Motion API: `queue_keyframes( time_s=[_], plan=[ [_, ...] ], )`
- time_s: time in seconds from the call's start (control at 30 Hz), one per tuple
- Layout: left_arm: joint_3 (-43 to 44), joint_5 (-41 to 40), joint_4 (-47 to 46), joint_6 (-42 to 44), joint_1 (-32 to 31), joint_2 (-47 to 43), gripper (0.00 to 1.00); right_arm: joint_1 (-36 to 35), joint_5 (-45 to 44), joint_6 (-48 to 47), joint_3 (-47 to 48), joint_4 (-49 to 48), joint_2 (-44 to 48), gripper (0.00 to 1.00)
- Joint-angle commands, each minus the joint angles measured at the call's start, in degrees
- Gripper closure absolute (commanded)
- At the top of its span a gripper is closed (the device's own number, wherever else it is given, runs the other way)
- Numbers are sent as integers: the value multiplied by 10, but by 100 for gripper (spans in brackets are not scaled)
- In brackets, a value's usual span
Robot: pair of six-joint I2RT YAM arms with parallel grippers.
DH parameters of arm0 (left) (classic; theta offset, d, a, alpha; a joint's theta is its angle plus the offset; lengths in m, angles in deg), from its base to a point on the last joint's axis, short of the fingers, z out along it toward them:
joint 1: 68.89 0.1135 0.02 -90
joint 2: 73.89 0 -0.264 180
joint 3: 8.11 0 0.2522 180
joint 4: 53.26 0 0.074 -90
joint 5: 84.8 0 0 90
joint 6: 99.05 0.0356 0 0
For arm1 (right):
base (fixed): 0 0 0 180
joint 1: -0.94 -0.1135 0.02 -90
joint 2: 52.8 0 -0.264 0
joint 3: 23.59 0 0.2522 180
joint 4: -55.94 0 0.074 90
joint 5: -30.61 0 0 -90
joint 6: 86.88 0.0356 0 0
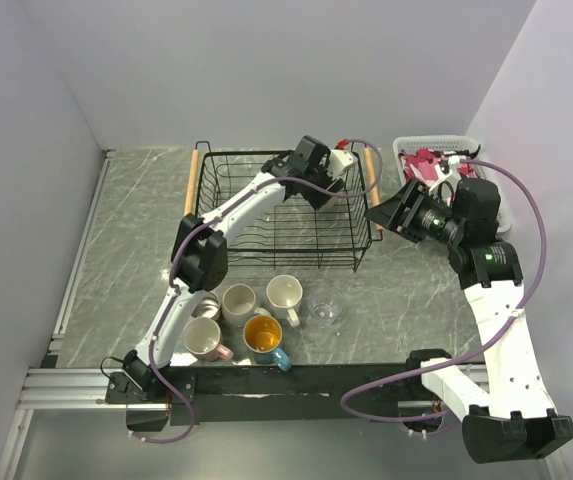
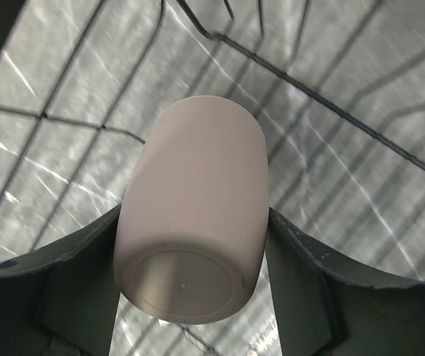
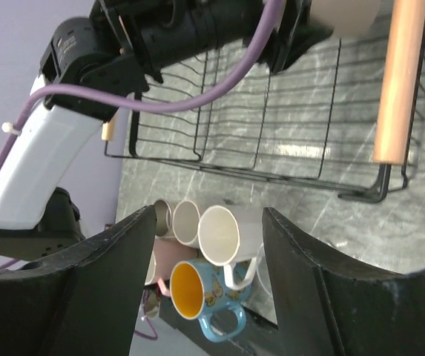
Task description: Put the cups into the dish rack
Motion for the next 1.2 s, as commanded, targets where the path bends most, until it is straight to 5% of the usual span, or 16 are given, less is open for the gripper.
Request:
queue_keyframes(
  time_s=[0.0,0.2,0.23,0.3,0.8,0.83,0.9,0.93,1.03,1.17],
  plan=[
    [-10,-46,-87,34,-11,25,99,5,15,8,-17,-24,21,34],
    [-17,-43,-112,46,-11,37,49,7,15,6,-28,-20,30,34],
    [-17,-41,-113,44,-11,37,28,7,17,6,-29,-19,30,34],
    [-17,-41,-120,33,-11,36,2,9,22,10,-34,-27,29,34],
    [40,8,-127,5,7,16,3,10,42,30,-44,-60,14,33],
    [40,17,-123,15,9,16,27,8,42,30,-44,-60,13,33],
    [44,29,-116,23,9,18,51,9,40,30,-39,-56,12,33],
    [45,31,-109,29,9,20,71,9,37,28,-37,-52,11,33],
    [38,40,-87,47,12,19,88,8,32,24,-30,-44,12,33],
    [17,48,-72,57,16,17,80,9,36,30,-33,-48,13,34]
  ],
)
